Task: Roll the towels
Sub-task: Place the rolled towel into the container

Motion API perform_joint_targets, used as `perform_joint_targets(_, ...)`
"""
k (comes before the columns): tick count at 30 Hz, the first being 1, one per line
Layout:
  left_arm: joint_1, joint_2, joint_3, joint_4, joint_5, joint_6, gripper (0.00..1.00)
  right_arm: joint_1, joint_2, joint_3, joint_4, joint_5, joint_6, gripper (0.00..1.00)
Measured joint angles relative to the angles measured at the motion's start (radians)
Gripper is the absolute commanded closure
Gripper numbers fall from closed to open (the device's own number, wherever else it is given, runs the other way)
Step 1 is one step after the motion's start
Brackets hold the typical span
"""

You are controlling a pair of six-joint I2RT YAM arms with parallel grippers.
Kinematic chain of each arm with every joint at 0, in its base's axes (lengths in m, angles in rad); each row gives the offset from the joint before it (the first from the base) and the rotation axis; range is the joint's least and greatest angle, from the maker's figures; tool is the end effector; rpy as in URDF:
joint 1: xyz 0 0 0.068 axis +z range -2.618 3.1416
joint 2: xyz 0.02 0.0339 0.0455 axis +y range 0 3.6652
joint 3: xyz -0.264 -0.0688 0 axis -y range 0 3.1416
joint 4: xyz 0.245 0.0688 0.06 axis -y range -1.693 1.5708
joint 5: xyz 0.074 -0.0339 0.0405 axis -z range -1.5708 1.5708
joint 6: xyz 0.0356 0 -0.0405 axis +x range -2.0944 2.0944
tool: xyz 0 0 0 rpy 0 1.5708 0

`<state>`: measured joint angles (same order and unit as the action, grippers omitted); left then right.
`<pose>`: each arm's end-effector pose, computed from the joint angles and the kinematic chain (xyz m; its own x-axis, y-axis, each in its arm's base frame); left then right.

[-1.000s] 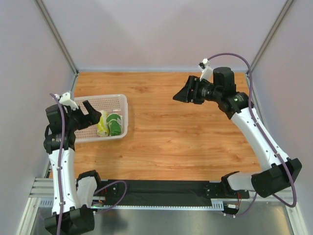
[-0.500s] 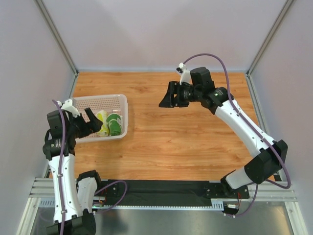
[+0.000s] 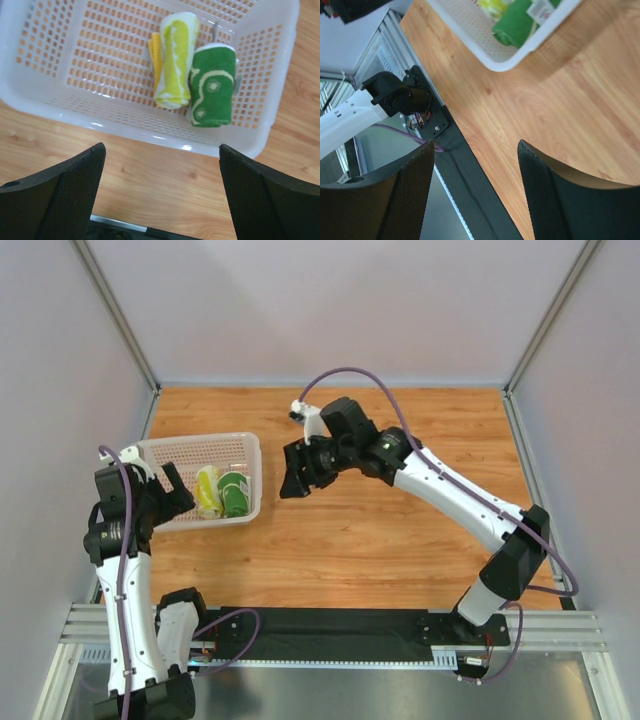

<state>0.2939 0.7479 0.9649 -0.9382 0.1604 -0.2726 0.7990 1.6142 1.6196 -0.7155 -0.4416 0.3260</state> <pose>0.1306 0.0336 0.3323 -0.5626 -0.4480 -0.6949 -0.3350 0.8919 -0.3038 0.2378 0.2662 0.3694 -0.7106 -0.3150 -0.6291 -0.6823 0.5269 0.5068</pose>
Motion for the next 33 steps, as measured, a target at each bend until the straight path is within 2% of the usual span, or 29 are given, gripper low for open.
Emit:
perform_joint_targets(7, -0.004, 0.000, 0.021, -0.006, -0.110, 0.027, 0.00, 0.148, 0.100, 0.096, -0.043, 0.041, -0.032, 0.32)
perform_joint_targets(11, -0.005, 0.013, 0.021, 0.016, -0.105, 0.016, 0.00, 0.150, 0.129, 0.154, -0.053, 0.076, -0.039, 0.30)
perform_joint_targets(16, -0.024, 0.047, 0.002, 0.128, -0.072, 0.016, 0.00, 0.141, 0.130, 0.196, -0.055, 0.148, -0.069, 0.31)
perform_joint_targets(23, -0.031, 0.056, -0.232, 0.397, -0.081, 0.029, 0.00, 0.141, 0.029, 0.070, -0.040, 0.237, -0.122, 0.31)
perform_joint_targets(26, -0.031, 0.045, -0.365, 0.525, -0.079, 0.052, 0.00, 0.141, -0.016, 0.003, -0.025, 0.249, -0.130, 0.21)
perform_joint_targets(30, -0.031, 0.032, -0.510, 0.677, -0.058, 0.089, 0.00, 0.141, -0.027, -0.050, -0.005, 0.229, -0.134, 0.21)
perform_joint_targets(33, -0.032, 0.029, -0.554, 0.776, -0.029, 0.112, 0.00, 0.141, -0.027, -0.071, -0.002, 0.210, -0.137, 0.21)
